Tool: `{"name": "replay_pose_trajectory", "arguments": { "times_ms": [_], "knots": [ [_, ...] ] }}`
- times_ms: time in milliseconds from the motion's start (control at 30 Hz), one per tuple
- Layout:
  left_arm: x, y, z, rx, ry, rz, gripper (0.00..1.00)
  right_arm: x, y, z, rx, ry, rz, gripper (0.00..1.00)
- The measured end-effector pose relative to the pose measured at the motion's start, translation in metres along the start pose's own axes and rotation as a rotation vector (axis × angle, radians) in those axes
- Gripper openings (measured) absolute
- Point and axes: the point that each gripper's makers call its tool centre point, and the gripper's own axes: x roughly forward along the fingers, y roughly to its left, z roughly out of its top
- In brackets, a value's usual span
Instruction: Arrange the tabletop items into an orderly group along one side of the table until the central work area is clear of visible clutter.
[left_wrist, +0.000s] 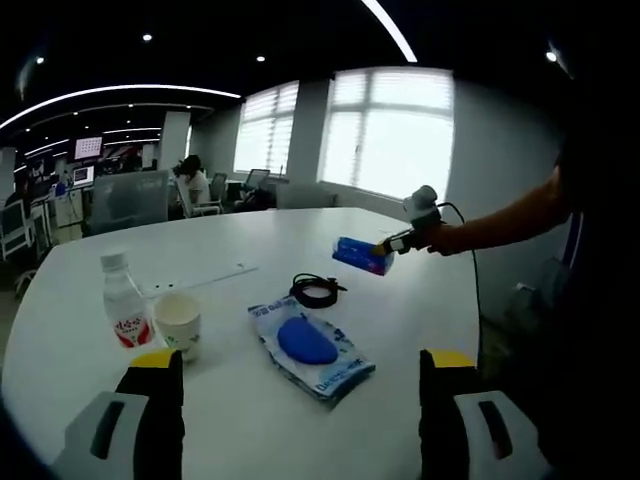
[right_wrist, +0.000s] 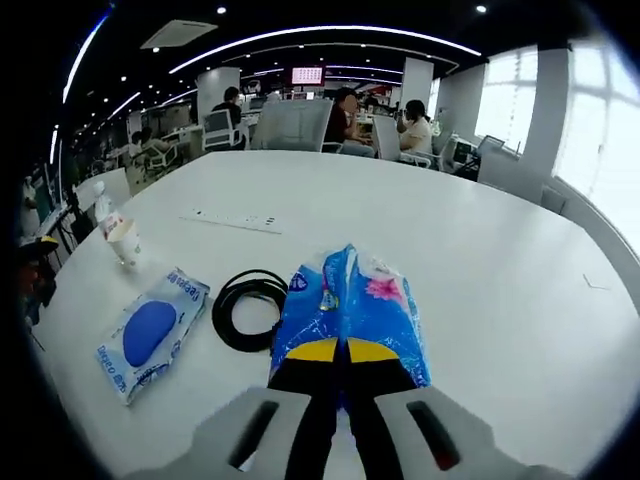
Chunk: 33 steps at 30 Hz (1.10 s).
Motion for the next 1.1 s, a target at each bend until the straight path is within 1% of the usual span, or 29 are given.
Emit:
{"name": "replay_pose_trajectory", "arguments": {
  "times_ms": [133,200,300,533,667,700,733,867,933,1100],
  "knots": [
    [-0.001,0.0,-0.001,-0.006,-0.001,0.008,0.97,0.005,-0.013,-0.012,0.01,0.012,-0.015,0.0],
    [-0.002,-0.001,-0.001,-0.012,-0.006,0.013,0.97,0.0,-0.016,-0.015,0.009,0.02,-0.021,0.0],
    [-0.003,-0.002,-0.001,-0.013,-0.008,0.016,0.97,0.008,-0.024,-0.025,0.009,0.03,-0.025,0.0],
    [0.0,-0.004,-0.002,-0.019,-0.009,0.019,0.97,0.012,-0.021,-0.038,-0.017,0.046,-0.027,0.0],
    [0.002,-0.005,-0.002,-0.022,-0.014,0.019,0.97,0.021,-0.021,-0.049,-0.029,0.054,-0.03,0.0],
    [0.002,-0.006,-0.002,-0.022,-0.013,0.019,0.97,0.023,-0.021,-0.05,-0.033,0.056,-0.03,0.0],
    [0.002,-0.006,-0.002,-0.022,-0.012,0.018,0.97,0.024,-0.02,-0.051,-0.057,0.053,-0.033,0.0],
    [0.003,-0.007,-0.003,-0.023,-0.009,0.019,0.97,0.023,-0.017,-0.053,-0.085,0.057,-0.037,0.0],
    [0.003,-0.007,-0.004,-0.024,-0.004,0.019,0.97,0.027,-0.017,-0.056,-0.099,0.058,-0.043,0.0],
    [0.003,-0.007,-0.004,-0.023,0.002,0.015,0.97,0.026,-0.014,-0.06,-0.117,0.074,-0.033,0.0]
  ]
}}
